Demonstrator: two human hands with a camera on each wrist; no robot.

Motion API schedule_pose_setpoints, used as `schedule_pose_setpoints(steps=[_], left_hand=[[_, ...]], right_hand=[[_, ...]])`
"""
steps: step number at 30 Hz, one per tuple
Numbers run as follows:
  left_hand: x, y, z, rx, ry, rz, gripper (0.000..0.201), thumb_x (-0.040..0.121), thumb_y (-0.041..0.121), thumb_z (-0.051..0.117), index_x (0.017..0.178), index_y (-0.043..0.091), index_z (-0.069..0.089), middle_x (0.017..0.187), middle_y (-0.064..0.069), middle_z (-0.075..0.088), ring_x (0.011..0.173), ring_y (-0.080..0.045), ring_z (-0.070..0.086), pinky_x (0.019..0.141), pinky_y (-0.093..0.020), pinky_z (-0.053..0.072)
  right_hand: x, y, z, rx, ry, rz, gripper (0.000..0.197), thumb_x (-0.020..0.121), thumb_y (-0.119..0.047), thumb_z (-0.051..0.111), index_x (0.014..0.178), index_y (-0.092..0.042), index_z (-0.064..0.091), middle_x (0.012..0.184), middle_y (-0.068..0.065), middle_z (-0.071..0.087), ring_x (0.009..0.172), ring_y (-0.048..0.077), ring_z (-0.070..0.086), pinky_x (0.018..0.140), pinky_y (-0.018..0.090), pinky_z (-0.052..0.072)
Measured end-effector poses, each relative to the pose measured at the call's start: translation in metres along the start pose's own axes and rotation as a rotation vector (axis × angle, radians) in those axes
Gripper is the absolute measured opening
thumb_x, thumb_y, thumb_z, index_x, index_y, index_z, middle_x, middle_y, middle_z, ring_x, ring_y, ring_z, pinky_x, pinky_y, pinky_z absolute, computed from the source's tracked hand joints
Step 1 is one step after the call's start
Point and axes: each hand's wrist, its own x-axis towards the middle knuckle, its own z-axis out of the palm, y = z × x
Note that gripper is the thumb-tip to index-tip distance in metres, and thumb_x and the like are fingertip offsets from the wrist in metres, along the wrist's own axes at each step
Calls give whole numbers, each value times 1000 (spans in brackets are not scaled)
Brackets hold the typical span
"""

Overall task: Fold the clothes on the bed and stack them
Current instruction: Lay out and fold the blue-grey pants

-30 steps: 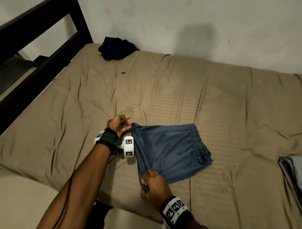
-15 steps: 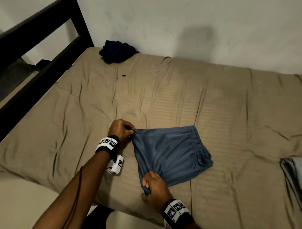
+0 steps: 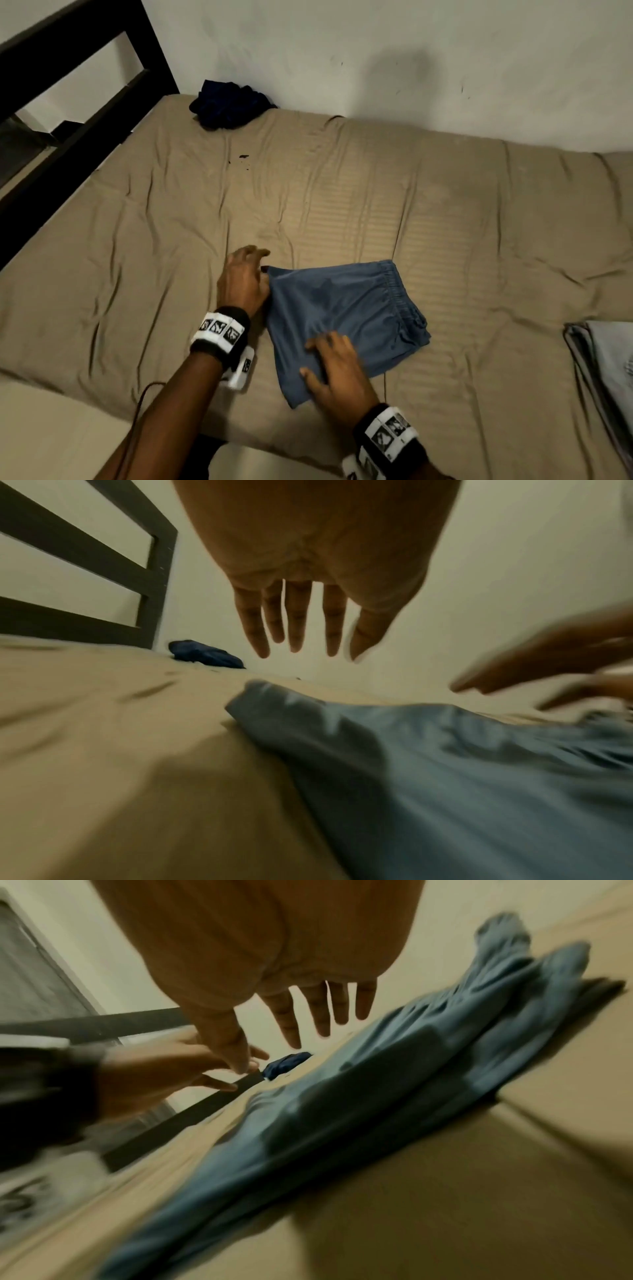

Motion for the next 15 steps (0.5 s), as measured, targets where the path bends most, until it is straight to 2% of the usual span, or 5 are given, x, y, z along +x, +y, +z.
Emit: schedule_pose_setpoints(steps=[3, 5, 8, 12, 15], left_hand=[[-62, 23, 17, 17, -225, 238, 75, 85, 61, 56, 146, 17, 54, 156, -18, 43, 147, -38, 34, 116, -55, 36], [-99, 22, 29, 169, -445, 163, 127, 59, 97, 52, 161, 27, 25, 169, -15, 9, 155, -36, 10, 118, -55, 29], [-123, 18, 35, 149, -543, -3, 165, 29, 109, 50, 160, 33, -14, 166, -6, -27, 156, -35, -7, 122, -59, 18], [-126, 23, 31, -170, -420, -122, 170, 32, 97, 73, 159, 32, -21, 167, 0, -24, 156, -22, -15, 126, -47, 7], [-136, 34, 34, -295, -247, -408, 156, 41, 87, 80, 161, 21, 6, 167, -7, 14, 153, -26, 18, 124, -46, 25]], right_hand=[[6, 37, -30, -362, 103, 123, 81, 96, -68, 34, 161, -25, 14, 169, 5, -5, 155, 28, -6, 121, 49, 3], [6, 76, -44, -455, 92, 229, 94, 91, -80, 18, 161, -21, -6, 166, 12, -20, 153, 33, -18, 122, 57, -2], [-2, 120, -61, -434, -58, 300, 102, 82, -90, 7, 157, -28, -23, 162, 8, -33, 152, 28, -23, 124, 55, 2], [5, 128, -81, -86, 25, 339, 108, 85, -86, 35, 160, -23, -11, 169, 4, -6, 156, 19, 3, 125, 45, 14], [23, 134, -95, 71, 202, 458, 89, 92, -63, 58, 155, -8, 29, 153, 14, 40, 140, 30, 40, 115, 39, 34]])
